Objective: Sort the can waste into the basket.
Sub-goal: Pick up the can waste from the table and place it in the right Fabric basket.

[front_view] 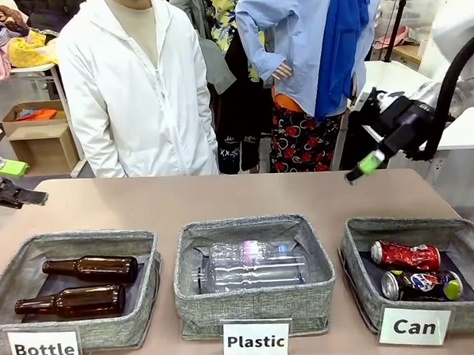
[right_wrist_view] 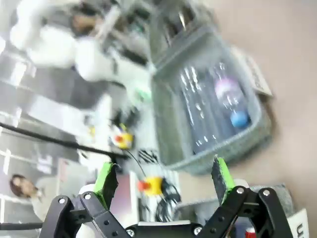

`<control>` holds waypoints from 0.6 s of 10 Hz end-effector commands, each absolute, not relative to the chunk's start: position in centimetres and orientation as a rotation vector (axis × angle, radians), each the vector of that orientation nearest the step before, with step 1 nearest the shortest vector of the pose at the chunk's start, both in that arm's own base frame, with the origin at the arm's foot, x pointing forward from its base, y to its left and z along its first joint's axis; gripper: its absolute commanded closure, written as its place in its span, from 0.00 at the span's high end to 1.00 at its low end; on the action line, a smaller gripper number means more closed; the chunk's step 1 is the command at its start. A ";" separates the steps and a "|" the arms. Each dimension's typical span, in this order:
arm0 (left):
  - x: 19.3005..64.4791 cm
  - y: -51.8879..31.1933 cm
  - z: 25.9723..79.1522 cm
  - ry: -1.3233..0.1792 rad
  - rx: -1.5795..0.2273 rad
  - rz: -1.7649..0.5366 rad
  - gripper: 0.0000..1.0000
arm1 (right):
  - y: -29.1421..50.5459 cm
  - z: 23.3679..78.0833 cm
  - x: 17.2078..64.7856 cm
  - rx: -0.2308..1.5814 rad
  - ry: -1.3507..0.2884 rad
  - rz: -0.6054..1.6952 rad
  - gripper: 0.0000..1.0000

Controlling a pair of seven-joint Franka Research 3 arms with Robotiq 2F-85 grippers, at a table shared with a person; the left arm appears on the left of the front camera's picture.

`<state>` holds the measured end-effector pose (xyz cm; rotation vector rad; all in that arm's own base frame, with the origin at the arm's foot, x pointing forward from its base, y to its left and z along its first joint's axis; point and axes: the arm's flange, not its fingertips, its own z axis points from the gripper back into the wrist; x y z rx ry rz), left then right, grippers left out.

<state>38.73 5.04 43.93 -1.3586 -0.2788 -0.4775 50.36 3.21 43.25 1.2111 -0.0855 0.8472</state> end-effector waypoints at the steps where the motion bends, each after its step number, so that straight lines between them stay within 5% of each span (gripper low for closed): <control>1: 38.5 5.0 43.9 -0.276 -1.348 -0.482 1.00 | 1.5 43.3 52.3 1.631 -0.288 0.456 1.00; 6: 38.5 5.0 43.9 -0.276 -1.348 -0.482 1.00 | -0.7 41.9 52.6 1.666 -0.261 0.492 1.00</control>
